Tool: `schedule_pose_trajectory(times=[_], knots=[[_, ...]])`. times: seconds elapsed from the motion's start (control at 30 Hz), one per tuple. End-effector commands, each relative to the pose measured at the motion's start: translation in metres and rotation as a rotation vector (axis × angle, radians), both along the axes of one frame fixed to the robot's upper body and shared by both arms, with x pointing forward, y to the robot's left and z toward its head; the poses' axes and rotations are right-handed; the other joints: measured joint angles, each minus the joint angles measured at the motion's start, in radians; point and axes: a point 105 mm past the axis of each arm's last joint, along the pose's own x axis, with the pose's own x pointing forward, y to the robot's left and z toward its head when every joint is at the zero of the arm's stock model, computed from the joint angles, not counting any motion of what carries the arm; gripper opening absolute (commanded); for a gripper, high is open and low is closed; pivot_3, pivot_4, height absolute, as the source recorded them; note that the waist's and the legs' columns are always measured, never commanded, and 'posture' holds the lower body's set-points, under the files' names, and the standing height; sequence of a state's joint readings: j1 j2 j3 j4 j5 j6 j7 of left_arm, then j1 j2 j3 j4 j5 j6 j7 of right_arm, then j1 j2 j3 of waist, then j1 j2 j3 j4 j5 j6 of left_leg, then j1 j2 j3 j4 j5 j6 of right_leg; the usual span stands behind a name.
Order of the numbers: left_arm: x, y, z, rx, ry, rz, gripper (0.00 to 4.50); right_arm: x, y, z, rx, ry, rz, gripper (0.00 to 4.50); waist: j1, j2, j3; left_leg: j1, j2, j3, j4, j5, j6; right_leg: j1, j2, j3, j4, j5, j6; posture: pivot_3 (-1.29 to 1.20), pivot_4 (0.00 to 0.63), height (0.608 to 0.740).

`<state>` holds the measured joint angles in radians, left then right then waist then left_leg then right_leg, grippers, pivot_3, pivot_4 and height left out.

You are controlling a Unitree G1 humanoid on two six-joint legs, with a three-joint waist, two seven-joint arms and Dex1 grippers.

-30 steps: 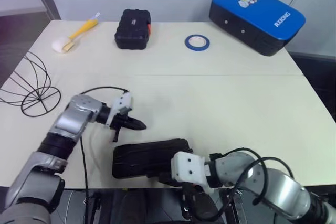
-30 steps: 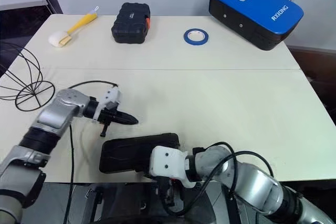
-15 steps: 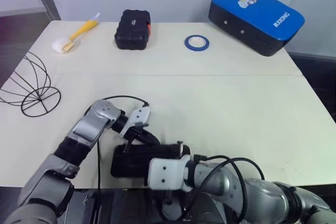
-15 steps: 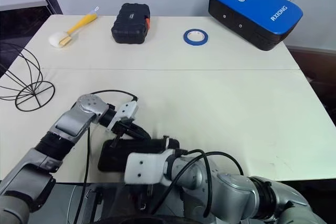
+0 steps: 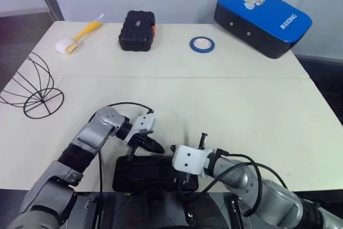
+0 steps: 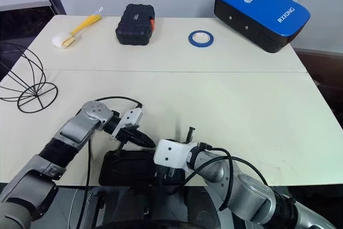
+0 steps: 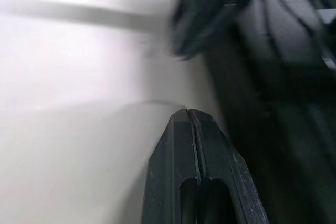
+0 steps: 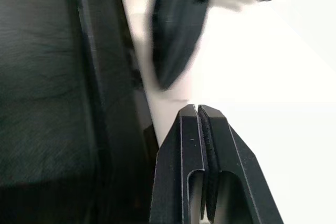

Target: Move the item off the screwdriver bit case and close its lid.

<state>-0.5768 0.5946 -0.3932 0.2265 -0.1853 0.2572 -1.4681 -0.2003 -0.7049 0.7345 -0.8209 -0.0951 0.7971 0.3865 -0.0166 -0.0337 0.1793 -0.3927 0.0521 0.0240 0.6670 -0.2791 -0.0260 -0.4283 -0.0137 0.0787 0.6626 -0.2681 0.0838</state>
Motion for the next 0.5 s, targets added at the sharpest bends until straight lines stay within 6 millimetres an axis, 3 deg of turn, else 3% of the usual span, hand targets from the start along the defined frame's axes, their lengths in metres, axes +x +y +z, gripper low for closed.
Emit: schedule_pose_trajectory(times=[0.03,0.2,0.4,0.5], knots=[[0.019,0.009,0.018,-0.037,-0.070,0.086,0.00,-0.027,0.008,0.016,0.101,0.080,0.126,0.06,0.000,0.000,0.000,0.000,0.000,0.000,0.000,0.000,0.000,0.000,0.000,0.000,0.000,0.000,0.000,0.00,0.150,0.737],[0.013,0.016,0.025,-0.044,-0.049,0.071,0.00,-0.067,0.011,0.021,0.159,0.251,0.301,0.06,-0.003,0.000,0.000,0.000,0.000,-0.001,0.000,0.000,0.000,0.000,0.000,0.000,0.000,0.000,0.001,0.00,0.150,0.737],[0.009,0.015,0.024,-0.047,-0.043,0.057,0.00,-0.041,0.005,0.023,0.126,0.157,0.241,0.06,-0.002,0.000,0.000,0.000,0.000,0.000,0.000,0.000,0.000,0.000,0.000,0.000,0.000,0.000,0.000,0.00,0.150,0.737],[0.008,0.014,0.026,-0.056,-0.040,0.058,0.00,-0.050,0.003,0.023,0.125,0.223,0.278,0.06,0.000,0.000,0.000,0.000,0.000,0.000,0.000,0.000,0.000,0.000,0.000,0.000,0.000,0.000,0.000,0.00,0.150,0.737]])
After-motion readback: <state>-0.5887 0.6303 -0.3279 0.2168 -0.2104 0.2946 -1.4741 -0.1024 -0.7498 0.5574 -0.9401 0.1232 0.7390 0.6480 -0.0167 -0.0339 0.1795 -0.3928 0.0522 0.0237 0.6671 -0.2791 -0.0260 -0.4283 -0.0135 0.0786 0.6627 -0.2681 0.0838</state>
